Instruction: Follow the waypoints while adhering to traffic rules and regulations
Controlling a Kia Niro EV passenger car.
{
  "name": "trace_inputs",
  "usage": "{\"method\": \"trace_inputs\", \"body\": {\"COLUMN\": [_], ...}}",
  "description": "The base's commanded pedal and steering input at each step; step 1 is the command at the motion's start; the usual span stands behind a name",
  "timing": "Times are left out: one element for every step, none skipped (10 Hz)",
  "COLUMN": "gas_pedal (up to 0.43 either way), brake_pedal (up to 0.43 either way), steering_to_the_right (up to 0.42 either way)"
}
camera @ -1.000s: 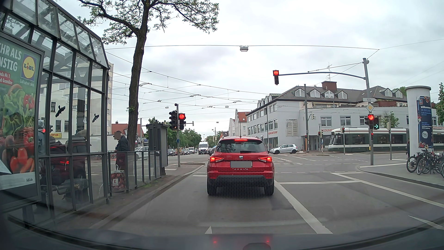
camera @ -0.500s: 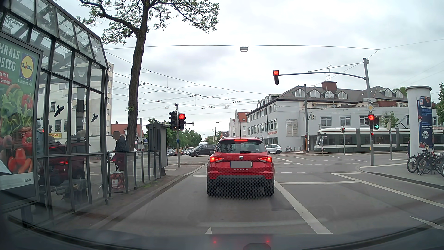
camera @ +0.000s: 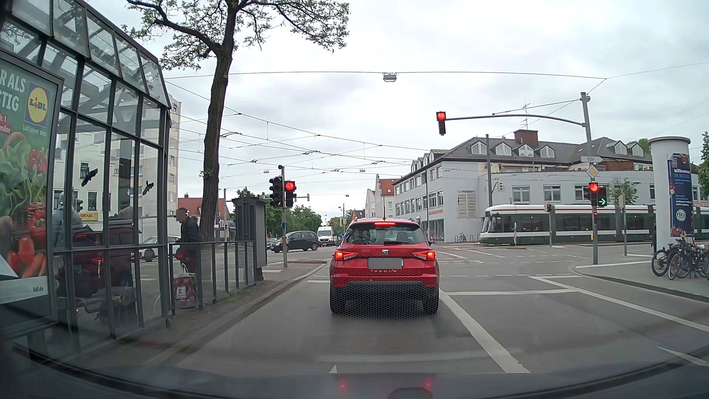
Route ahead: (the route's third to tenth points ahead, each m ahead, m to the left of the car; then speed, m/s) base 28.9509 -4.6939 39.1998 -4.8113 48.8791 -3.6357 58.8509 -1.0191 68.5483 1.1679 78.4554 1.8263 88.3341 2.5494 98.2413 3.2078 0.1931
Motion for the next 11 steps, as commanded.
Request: {"method": "trace_inputs", "body": {"gas_pedal": [0.000,0.000,0.000,0.000,0.000,0.000,0.000,0.000,0.000,0.000,0.000], "brake_pedal": [0.055,0.055,0.061,0.061,0.067,0.067,0.073,0.079,0.091,0.098,0.110], "steering_to_the_right": [-0.003,-0.003,-0.003,-0.003,-0.003,-0.003,-0.003,-0.003,-0.003,-0.003,-0.003]}}
